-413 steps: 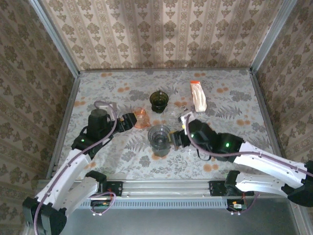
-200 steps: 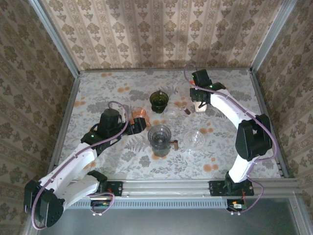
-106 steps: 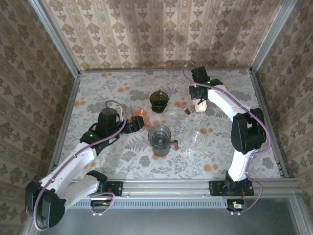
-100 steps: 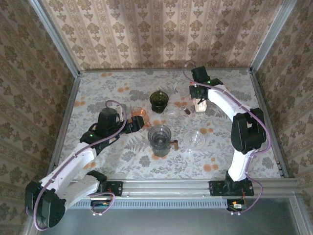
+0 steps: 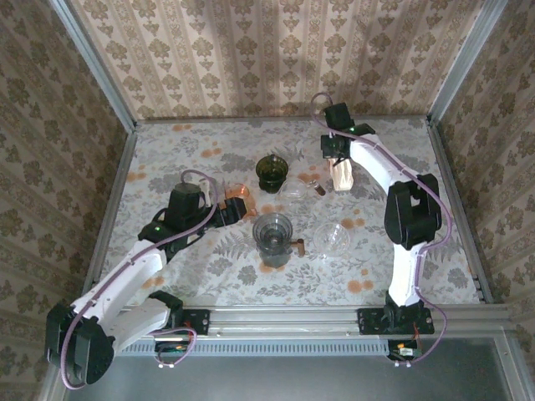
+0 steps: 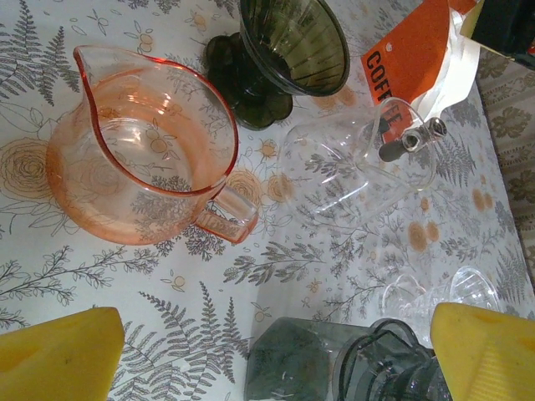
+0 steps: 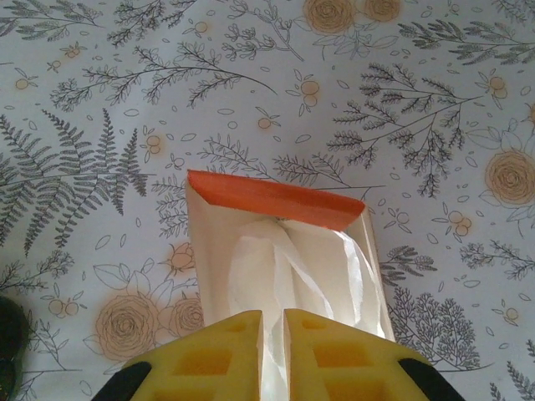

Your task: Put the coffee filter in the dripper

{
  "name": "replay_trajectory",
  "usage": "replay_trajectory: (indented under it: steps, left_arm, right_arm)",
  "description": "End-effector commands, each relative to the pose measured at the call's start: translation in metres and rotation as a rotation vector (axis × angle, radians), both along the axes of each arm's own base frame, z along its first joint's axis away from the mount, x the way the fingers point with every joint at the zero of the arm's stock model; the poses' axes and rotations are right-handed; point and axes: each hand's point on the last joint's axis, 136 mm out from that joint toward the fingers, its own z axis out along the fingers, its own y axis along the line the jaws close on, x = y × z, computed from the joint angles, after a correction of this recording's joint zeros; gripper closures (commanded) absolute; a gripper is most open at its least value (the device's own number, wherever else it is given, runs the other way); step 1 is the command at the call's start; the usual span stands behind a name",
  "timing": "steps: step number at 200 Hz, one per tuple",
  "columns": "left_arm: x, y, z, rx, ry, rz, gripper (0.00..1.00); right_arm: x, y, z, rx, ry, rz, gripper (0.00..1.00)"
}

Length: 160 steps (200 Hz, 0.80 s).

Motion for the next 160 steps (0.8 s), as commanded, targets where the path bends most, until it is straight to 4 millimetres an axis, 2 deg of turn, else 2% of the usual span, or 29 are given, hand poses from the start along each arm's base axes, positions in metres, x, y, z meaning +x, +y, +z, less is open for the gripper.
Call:
replay_trajectory:
  steps: [1, 68, 160]
  left_arm:
    - [0.004, -0.001, 0.011, -0.01, -0.033, -0.015, 0.04]
    - [0.007, -0.003, 0.008, -0.017, -0.021, -0.016, 0.04]
    - [0.011, -0.004, 0.005, -0.015, -0.014, -0.016, 0.04]
  right_arm:
    - [0.002, -0.004, -0.001, 0.002, 0.018, -0.031, 0.83]
    - [0.01, -0.007, 0.004, -0.003, -0.006, -0.046, 0.81]
    - [0.019, -0.016, -0.003, -0.065, 0.017, -0.049, 0.8]
